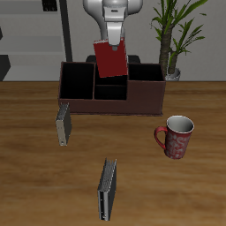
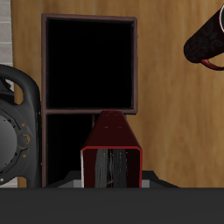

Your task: Place the red book into the back desk caddy's front compartment

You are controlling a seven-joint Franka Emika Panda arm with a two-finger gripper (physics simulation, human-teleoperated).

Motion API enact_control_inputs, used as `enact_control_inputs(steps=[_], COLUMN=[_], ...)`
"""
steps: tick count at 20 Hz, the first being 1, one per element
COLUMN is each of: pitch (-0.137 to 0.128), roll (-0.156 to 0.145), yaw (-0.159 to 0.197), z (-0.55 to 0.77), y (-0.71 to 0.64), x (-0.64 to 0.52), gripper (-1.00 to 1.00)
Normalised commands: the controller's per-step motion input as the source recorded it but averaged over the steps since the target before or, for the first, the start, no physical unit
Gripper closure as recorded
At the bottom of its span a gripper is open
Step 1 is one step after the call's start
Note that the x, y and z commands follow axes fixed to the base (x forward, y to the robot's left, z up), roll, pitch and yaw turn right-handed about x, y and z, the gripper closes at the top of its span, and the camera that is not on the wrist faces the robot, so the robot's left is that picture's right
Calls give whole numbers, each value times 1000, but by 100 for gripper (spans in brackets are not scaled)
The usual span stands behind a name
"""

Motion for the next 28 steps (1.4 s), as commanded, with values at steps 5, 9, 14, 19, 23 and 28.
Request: enact_control_inputs(steps=[5,9,14,19,23,28], pitch=[25,21,19,-26,-1,3], roll=[16,-7,-20,-25,-3,11], yaw=[0,-1,3,-15,-6,-1], z=[-82,-109,-96,99,17,-24], y=[59,-78,-130,-133,-5,44], x=[-52,-58,-35,16,20,-12], gripper=[100,100,100,100,100,100])
